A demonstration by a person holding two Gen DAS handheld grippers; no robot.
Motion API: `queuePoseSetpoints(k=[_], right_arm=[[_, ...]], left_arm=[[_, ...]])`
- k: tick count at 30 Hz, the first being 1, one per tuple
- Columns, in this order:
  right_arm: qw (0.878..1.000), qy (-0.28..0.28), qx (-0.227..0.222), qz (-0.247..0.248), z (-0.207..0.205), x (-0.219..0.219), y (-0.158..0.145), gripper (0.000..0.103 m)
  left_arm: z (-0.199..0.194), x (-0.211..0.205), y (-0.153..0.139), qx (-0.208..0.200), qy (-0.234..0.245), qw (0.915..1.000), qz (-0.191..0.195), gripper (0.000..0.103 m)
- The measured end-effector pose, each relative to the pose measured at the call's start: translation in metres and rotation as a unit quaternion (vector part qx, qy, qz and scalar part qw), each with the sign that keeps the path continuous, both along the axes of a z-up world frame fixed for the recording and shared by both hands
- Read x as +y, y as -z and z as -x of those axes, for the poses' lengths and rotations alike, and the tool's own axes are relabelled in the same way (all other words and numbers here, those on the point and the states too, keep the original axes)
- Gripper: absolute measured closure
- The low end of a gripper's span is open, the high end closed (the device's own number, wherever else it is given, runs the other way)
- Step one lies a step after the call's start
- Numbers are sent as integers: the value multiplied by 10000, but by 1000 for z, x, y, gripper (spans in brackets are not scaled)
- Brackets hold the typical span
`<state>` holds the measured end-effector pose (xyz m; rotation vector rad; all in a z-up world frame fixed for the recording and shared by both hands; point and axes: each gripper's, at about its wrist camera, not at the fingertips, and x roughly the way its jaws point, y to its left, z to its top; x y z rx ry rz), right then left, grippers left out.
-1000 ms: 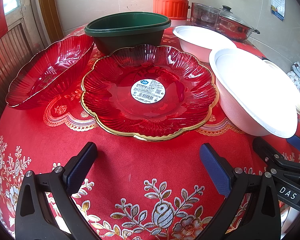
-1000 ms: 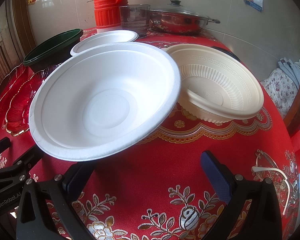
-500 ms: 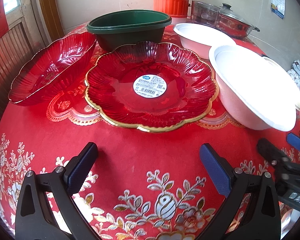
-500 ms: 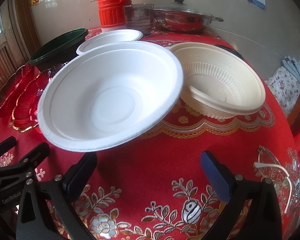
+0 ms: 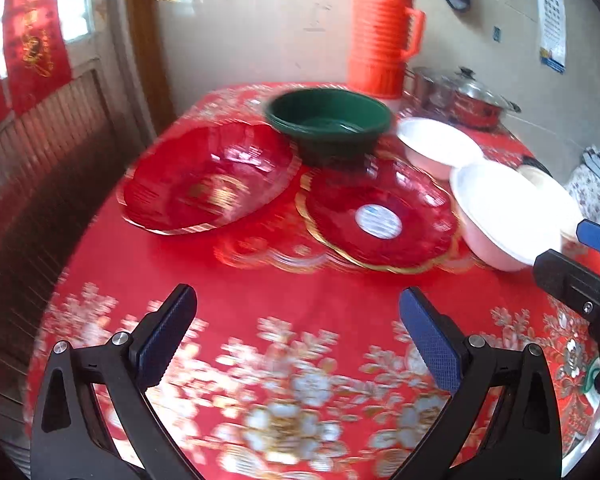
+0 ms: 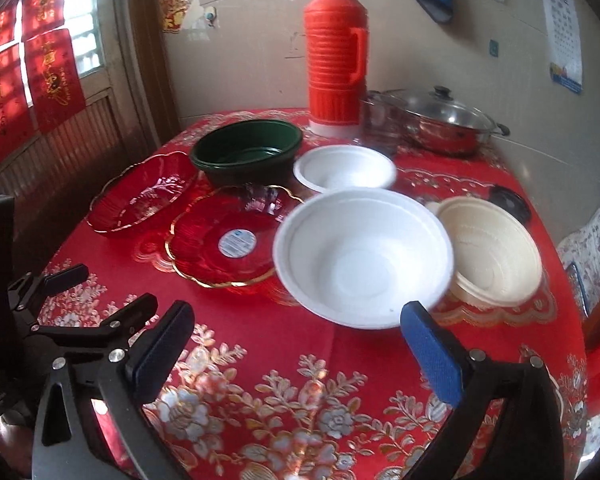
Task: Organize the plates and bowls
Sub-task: 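Reach the left tool to the red 'THE WEDDING' plate and grip its rim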
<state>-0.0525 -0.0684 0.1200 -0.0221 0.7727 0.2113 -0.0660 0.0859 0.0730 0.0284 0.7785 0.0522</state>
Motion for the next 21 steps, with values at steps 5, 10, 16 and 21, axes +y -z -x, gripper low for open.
queuePoseSetpoints(k=[5, 10, 16, 21], right_arm=[[9967, -756, 62, -300, -35, 53, -10, 0], [9914, -1222, 228, -418, -73, 95, -9, 0], [9872, -1520, 324, -368, -108, 135, -1, 3], [9856, -1574, 524, -334, -129, 154, 7, 3]], left_arm=[[-14, 61, -21, -174, -502, 9985, -112, 0], [-38, 109, -26, -110, -625, 9978, 173, 0], [-69, 145, -22, -9, -746, 9971, 137, 0], [-92, 167, -12, 43, -793, 9964, 289, 0]])
